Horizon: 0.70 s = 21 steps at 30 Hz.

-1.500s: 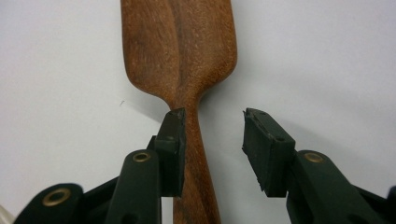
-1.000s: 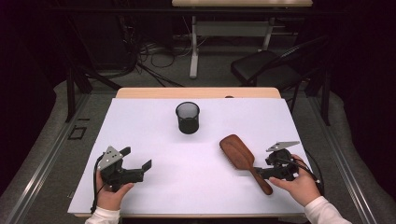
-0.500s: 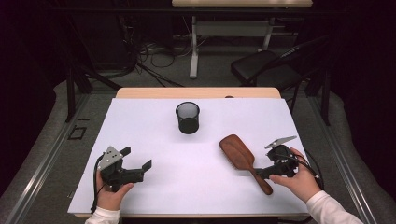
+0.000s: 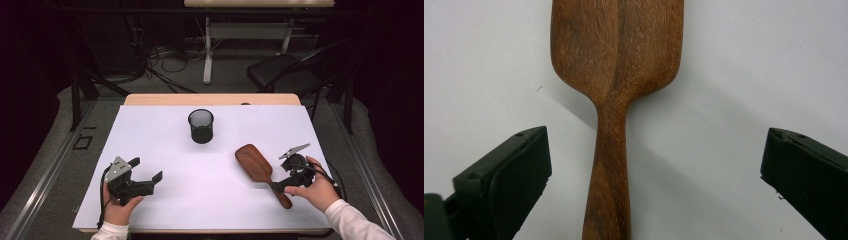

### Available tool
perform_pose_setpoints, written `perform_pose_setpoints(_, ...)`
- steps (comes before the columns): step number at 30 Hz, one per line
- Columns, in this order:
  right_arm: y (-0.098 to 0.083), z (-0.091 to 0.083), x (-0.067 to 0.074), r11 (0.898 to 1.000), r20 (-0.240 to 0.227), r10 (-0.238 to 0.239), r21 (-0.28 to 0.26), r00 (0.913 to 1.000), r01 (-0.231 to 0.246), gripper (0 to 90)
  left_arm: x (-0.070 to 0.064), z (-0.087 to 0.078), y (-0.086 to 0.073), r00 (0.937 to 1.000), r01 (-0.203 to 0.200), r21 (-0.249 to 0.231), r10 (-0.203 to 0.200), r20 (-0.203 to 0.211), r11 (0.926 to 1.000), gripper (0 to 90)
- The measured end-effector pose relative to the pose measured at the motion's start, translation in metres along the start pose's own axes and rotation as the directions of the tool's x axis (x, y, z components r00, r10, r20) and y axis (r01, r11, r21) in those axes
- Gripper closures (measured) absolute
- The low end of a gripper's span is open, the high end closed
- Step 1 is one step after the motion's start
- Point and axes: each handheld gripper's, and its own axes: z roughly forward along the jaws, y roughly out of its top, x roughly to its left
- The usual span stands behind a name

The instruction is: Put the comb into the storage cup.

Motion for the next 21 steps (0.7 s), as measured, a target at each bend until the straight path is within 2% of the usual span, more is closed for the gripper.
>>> perform_pose_setpoints(4, 0.002, 0.004, 0.000, 1.000, 0.002, -0.007, 0.012, 1.0000, 0.007, 0.0, 0.000, 0.000, 0.000, 1.0000, 0.002, 0.001, -0.002, 0.001, 1.0000, 1.6)
perform_pose_setpoints(5, 0.003, 0.004, 0.001, 0.999, 0.003, -0.013, 0.044, 0.9999, 0.013, 0.0, 0.000, 0.000, 0.000, 1.0000, 0.000, 0.002, 0.000, 0.000, 1.0000, 1.6)
perform_pose_setpoints(7, 0.005, 0.004, 0.001, 0.998, 0.004, -0.024, 0.054, 0.9997, 0.024, 0.0, 0.000, 0.000, 0.000, 1.0000, 0.001, 0.002, -0.001, 0.001, 1.0000, 1.7)
perform_pose_setpoints(12, 0.007, 0.006, 0.001, 0.998, 0.004, -0.026, 0.049, 0.9996, 0.026, 0.1, 0.000, 0.000, 0.000, 1.0000, 0.000, 0.000, 0.000, 0.001, 1.0000, 1.7)
perform_pose_setpoints(21, 0.011, 0.011, 0.002, 0.996, 0.018, -0.030, 0.079, 0.9994, 0.028, 3.6, 0.000, 0.000, 0.000, 1.0000, -0.001, 0.002, 0.001, 0.001, 1.0000, 1.6)
